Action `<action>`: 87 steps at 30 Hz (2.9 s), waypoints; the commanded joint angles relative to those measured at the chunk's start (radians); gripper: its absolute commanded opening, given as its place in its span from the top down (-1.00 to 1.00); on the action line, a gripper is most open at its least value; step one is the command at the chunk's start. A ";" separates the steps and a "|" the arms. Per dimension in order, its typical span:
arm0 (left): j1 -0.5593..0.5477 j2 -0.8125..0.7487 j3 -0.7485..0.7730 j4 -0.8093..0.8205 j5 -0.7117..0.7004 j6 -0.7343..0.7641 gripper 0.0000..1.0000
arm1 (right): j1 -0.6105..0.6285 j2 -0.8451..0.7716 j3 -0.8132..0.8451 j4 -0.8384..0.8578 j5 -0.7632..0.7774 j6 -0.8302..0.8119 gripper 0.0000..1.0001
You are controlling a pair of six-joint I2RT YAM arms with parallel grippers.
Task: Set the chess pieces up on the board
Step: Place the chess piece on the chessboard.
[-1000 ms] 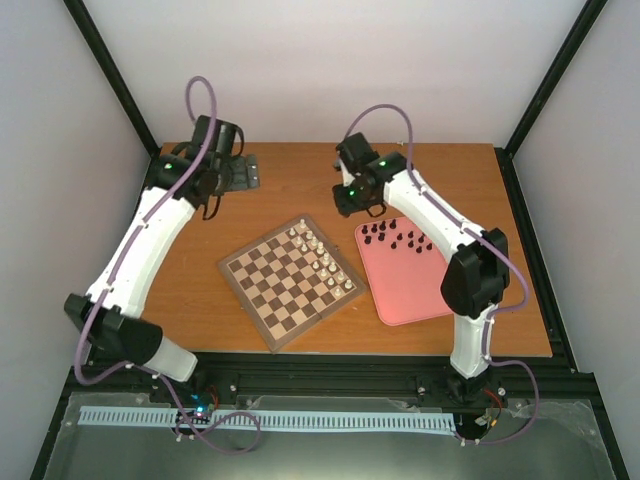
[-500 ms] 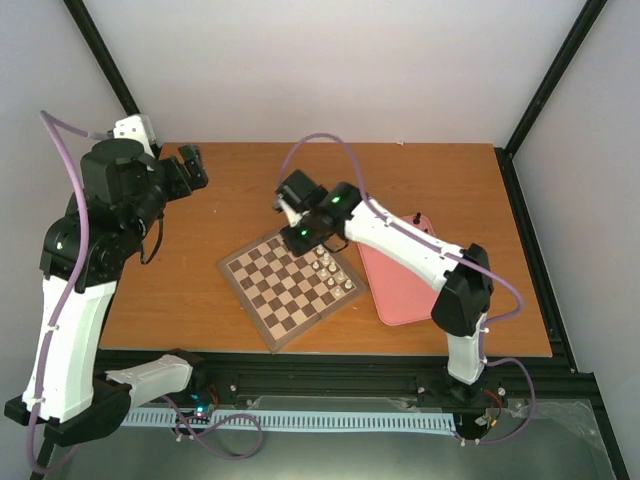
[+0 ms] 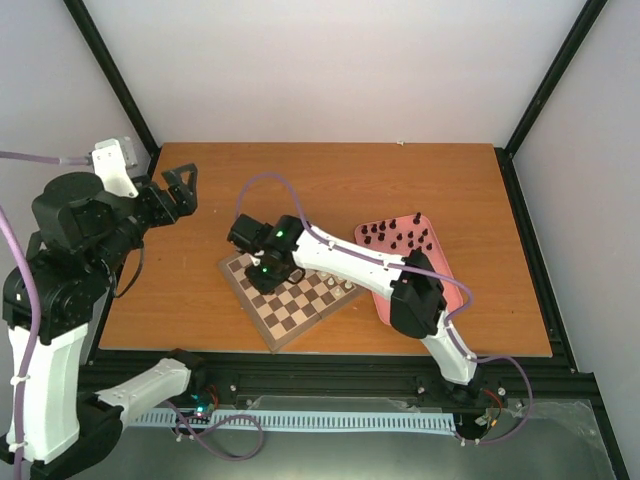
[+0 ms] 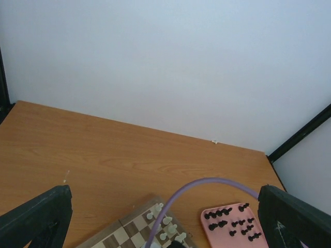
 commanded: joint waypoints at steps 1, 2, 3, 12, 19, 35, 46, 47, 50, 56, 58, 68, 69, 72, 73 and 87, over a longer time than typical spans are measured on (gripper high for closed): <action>0.005 0.009 0.025 -0.028 0.063 0.000 -0.99 | 0.036 0.037 0.053 -0.048 0.030 0.020 0.94; 0.005 0.008 0.020 -0.029 0.073 -0.001 -0.99 | 0.045 0.043 0.053 -0.047 0.035 0.021 0.94; 0.005 0.006 0.015 -0.028 0.084 -0.002 -0.99 | 0.052 0.050 0.053 -0.045 0.039 0.020 0.95; 0.006 0.002 -0.022 -0.020 0.133 -0.006 -0.99 | 0.083 0.107 0.083 -0.032 0.027 0.031 0.94; 0.004 0.005 -0.040 -0.011 0.150 -0.009 -0.99 | 0.095 0.131 0.102 -0.010 0.071 0.030 0.94; 0.005 0.017 -0.036 -0.007 0.134 0.008 -0.99 | 0.074 0.228 0.218 -0.010 0.089 0.002 0.94; 0.005 0.021 -0.035 -0.009 0.128 0.015 -0.99 | 0.056 0.251 0.228 -0.003 0.049 -0.005 0.94; 0.005 0.020 -0.036 -0.009 0.127 0.015 -0.99 | 0.057 0.251 0.228 -0.002 0.045 -0.006 0.94; 0.005 0.022 -0.037 -0.009 0.126 0.015 -0.99 | 0.055 0.259 0.227 -0.006 0.036 -0.011 0.94; 0.005 0.027 -0.038 -0.008 0.129 0.016 -0.99 | 0.055 0.265 0.226 -0.007 0.040 -0.015 0.94; 0.005 0.028 -0.037 -0.009 0.131 0.017 -1.00 | 0.054 0.267 0.226 -0.008 0.041 -0.015 0.94; 0.005 0.028 -0.044 -0.008 0.131 0.019 -0.99 | 0.048 0.278 0.227 -0.004 0.056 -0.009 0.93; 0.005 0.028 -0.045 -0.008 0.131 0.019 -0.99 | 0.049 0.280 0.227 -0.002 0.060 -0.009 0.92; 0.005 0.028 -0.046 -0.007 0.129 0.022 -0.99 | 0.046 0.282 0.228 0.002 0.068 -0.009 0.92; 0.005 0.028 -0.046 -0.008 0.129 0.024 -0.99 | 0.046 0.283 0.229 0.003 0.068 -0.007 0.92; 0.006 0.025 -0.057 -0.007 0.128 0.028 -0.99 | 0.046 0.299 0.238 0.017 0.081 -0.007 0.92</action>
